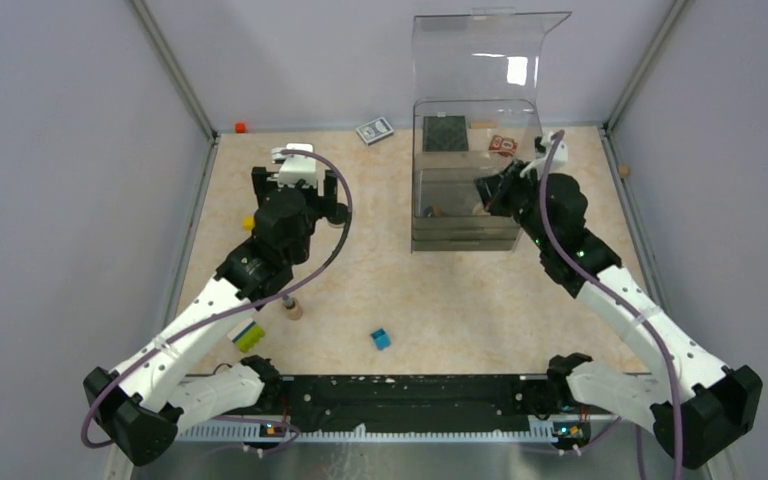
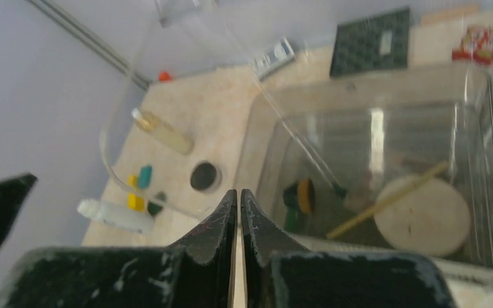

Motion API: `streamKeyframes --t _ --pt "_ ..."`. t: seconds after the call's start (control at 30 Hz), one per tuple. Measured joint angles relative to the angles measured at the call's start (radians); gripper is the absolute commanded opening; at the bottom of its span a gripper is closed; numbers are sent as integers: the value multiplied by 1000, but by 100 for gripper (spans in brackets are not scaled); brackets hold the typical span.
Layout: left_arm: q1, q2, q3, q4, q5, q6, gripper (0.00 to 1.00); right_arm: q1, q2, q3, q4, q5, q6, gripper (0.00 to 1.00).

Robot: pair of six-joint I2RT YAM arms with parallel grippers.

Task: Organize the makeup
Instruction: Open the storage box at the center of the board, then pick up the makeup from the center of the board.

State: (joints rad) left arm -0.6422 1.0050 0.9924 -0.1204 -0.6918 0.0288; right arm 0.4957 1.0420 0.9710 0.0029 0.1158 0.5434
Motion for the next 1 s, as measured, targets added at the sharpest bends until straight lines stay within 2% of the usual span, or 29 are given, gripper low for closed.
streamKeyframes --t 0.17,0.3,0.57,0.73,1.0 --pt "0 5 0 -1 0 0 99 16 -54 -92 -192 -43 19 10" --pt "0 6 0 -3 -1 0 99 83 -55 -151 -320 -52 21 12" --pt "2 6 0 -5 -7 0 99 251 -59 -199 -480 47 48 21" --pt "3 11 0 -6 -10 -1 99 319 -56 -199 -555 144 69 45" --pt "21 13 0 -24 -12 -46 99 333 -55 -198 -676 214 90 66"
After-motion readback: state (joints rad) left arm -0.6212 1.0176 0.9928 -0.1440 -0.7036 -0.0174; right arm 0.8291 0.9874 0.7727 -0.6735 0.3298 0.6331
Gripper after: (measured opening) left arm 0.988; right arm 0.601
